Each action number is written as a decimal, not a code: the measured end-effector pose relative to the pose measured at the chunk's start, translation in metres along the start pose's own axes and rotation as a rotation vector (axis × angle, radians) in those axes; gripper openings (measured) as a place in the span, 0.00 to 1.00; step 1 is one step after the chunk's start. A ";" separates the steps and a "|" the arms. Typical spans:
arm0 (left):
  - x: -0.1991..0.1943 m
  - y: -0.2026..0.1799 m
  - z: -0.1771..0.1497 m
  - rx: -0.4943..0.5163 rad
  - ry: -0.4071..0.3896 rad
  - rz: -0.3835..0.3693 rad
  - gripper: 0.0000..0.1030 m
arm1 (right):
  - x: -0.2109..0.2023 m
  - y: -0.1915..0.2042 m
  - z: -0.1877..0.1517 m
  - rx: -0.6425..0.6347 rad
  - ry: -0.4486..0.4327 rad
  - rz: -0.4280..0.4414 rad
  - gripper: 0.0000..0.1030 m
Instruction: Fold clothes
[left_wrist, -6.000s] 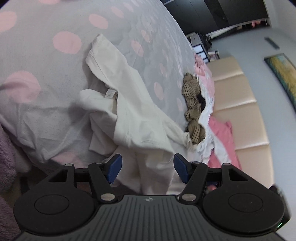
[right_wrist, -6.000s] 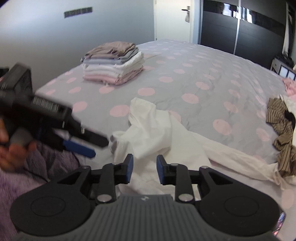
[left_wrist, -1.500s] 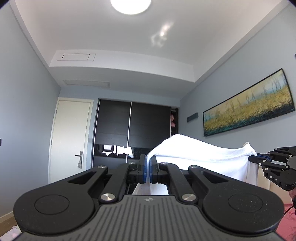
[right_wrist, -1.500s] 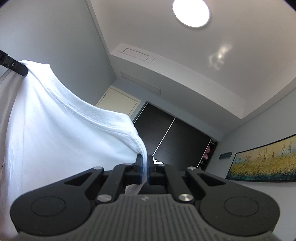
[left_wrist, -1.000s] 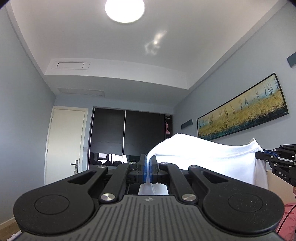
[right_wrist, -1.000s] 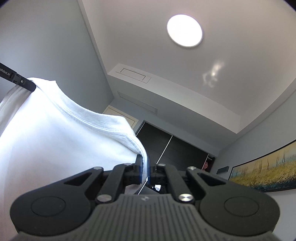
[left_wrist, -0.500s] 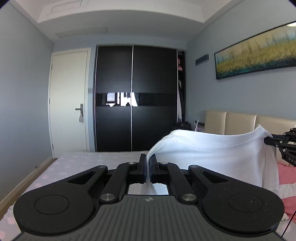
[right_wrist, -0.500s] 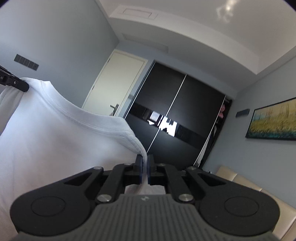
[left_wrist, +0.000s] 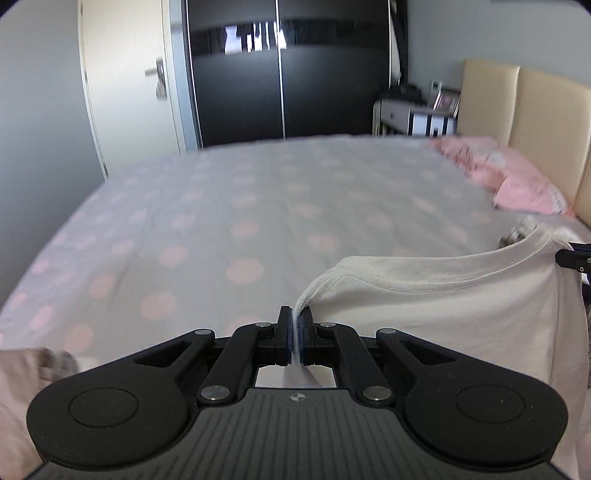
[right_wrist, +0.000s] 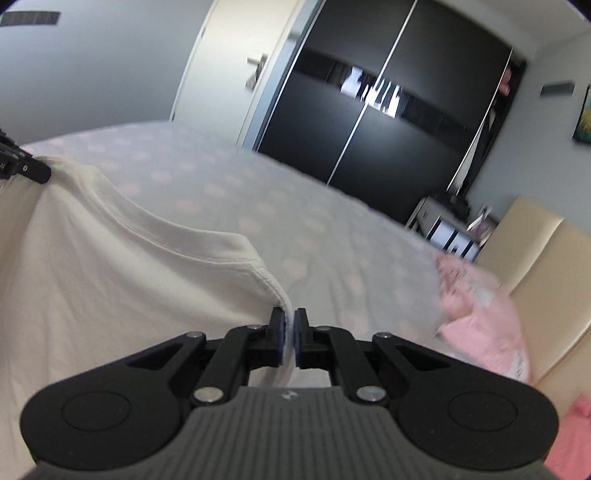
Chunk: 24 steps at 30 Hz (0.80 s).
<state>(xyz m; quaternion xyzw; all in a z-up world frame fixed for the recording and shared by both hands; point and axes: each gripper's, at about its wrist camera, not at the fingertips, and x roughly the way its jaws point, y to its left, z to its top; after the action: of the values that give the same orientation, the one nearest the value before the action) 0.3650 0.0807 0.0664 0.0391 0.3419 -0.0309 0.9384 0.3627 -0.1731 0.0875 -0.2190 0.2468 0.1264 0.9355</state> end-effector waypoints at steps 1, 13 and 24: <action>0.015 0.000 -0.006 0.004 0.023 -0.001 0.01 | 0.018 0.003 -0.006 0.008 0.022 0.009 0.06; 0.094 -0.002 -0.034 -0.027 0.170 -0.034 0.11 | 0.111 0.022 -0.055 0.048 0.140 0.080 0.37; -0.024 0.002 -0.064 0.029 0.098 -0.028 0.34 | 0.003 0.001 -0.078 0.116 0.156 0.096 0.48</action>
<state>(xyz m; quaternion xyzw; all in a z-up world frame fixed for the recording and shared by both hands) 0.3060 0.0896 0.0329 0.0492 0.3874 -0.0472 0.9194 0.3334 -0.2089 0.0247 -0.1615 0.3360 0.1390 0.9174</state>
